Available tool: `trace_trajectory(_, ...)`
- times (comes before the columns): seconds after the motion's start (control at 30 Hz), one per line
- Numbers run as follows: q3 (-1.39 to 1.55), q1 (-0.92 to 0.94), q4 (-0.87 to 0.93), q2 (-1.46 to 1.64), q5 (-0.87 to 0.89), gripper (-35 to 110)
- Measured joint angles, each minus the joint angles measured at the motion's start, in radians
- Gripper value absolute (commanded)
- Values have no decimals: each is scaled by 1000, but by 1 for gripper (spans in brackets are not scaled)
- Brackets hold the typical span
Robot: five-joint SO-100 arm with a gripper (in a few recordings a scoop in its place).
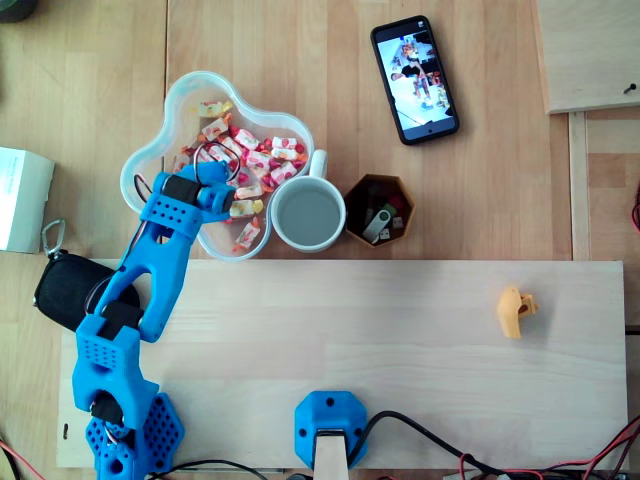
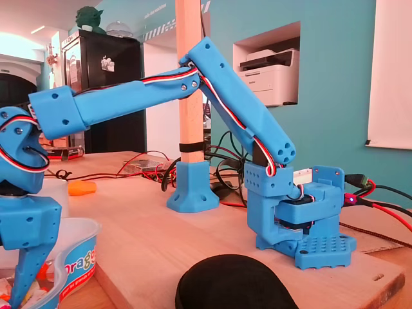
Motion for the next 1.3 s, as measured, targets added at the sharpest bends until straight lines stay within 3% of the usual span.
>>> trace_trajectory(0.47, -6, 0, 0, 0, 0, 11)
trace_trajectory(0.7, -6, 0, 0, 0, -2, -5)
trace_trajectory(1.3, -43, -2, 3, 0, -3, -3)
